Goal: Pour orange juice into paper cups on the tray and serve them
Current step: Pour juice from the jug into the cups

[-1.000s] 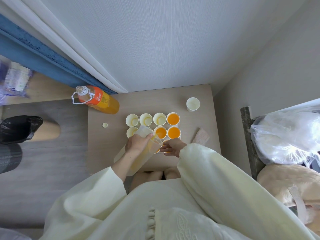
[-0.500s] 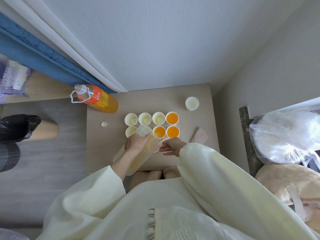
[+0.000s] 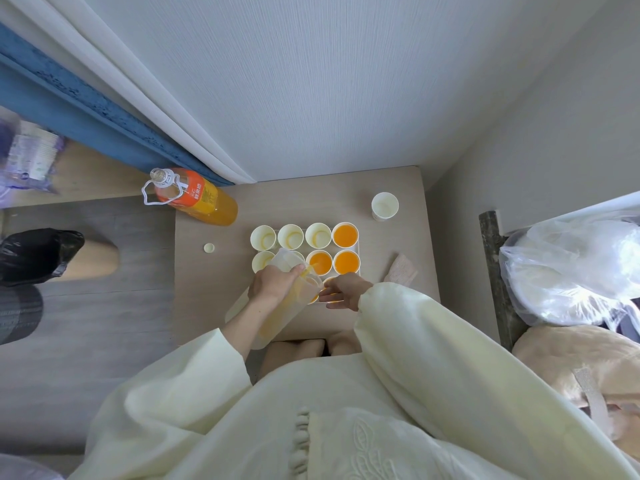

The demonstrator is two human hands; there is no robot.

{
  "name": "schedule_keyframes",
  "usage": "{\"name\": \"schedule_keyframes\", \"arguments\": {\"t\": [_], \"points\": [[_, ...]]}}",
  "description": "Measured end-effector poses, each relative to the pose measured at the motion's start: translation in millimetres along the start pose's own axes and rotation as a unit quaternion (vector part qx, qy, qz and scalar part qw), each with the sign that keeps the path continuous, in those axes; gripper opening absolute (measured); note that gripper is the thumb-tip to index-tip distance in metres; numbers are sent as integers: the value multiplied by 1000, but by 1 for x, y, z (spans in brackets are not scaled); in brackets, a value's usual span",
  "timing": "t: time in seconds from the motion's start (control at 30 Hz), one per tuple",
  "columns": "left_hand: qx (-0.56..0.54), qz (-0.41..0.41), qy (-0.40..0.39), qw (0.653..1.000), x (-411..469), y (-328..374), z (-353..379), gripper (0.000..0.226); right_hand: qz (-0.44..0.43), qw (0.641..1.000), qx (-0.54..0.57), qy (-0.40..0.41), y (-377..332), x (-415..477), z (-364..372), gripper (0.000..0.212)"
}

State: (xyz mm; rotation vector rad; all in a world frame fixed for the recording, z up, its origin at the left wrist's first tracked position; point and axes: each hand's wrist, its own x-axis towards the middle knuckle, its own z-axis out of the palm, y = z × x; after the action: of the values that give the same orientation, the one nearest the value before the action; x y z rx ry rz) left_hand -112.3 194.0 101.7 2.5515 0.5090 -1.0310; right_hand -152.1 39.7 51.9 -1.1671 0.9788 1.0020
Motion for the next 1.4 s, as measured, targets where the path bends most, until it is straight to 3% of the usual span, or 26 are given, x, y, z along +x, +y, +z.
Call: {"name": "schedule_keyframes", "arguments": {"t": [1.4], "points": [[2,-5,2,1000,-1,4,-1,56,-3,1000,11,1,1,-3,-2,8]]}}
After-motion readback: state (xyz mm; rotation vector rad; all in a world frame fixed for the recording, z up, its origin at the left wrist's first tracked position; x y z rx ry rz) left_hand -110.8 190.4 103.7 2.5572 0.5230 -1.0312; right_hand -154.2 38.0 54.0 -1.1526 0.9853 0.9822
